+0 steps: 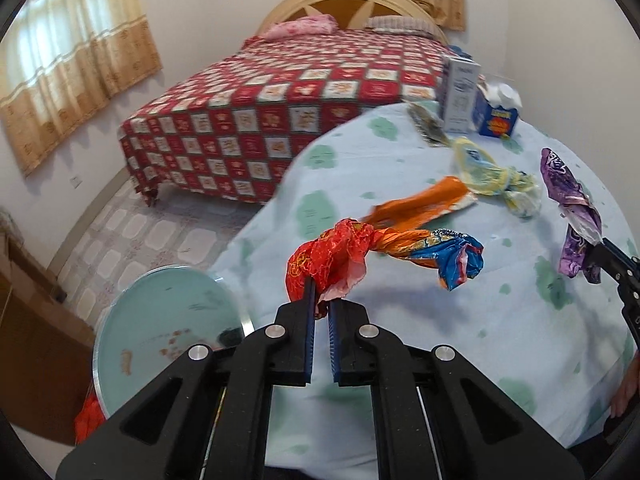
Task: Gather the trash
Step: 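Carry the red bag and purple wrapper in both tools over the bucket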
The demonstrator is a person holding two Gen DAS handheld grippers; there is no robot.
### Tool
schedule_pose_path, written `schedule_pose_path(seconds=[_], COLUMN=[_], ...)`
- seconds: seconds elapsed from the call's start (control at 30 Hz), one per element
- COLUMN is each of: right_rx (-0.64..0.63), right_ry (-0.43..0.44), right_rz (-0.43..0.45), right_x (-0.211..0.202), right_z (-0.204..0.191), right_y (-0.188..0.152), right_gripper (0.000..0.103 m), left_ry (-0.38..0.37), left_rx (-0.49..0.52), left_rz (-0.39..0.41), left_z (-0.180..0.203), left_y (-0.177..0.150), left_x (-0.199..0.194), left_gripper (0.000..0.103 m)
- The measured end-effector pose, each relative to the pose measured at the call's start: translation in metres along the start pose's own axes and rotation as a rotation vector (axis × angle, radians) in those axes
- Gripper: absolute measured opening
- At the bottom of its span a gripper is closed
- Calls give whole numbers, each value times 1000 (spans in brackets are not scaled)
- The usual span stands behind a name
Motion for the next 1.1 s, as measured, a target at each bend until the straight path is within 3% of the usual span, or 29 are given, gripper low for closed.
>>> schedule_pose_path(seconds=[0.23, 0.63, 0.9, 1.1], right_rx=[-101, -229, -261, -237], right_ry=[79, 186, 217, 207], right_rz=[1, -17, -39, -47], right_x=[18, 46, 61, 60], right_z=[-54, -130, -155, -149], right_y=[16, 31, 32, 29], right_gripper=[6, 6, 6, 6], left_ry=[79, 194, 219, 216], left_rx=[-51, -98, -116, -124], left_rz=[12, 11, -12, -16], left_z=[-55, -116, -138, -142], left_y=[-15, -38, -53, -58], left_x=[-9, -12, -7, -7], left_gripper=[6, 6, 6, 6])
Point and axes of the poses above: each gripper's, at about its wrist camera, not at the fingertips, and x roughly the way its jaws point, z to its right, y to its top, the point moved 6 cm from there along x, roughly the way its jaws point, and after that the axes turned 13 degrees about y, right-handed, at the moved point
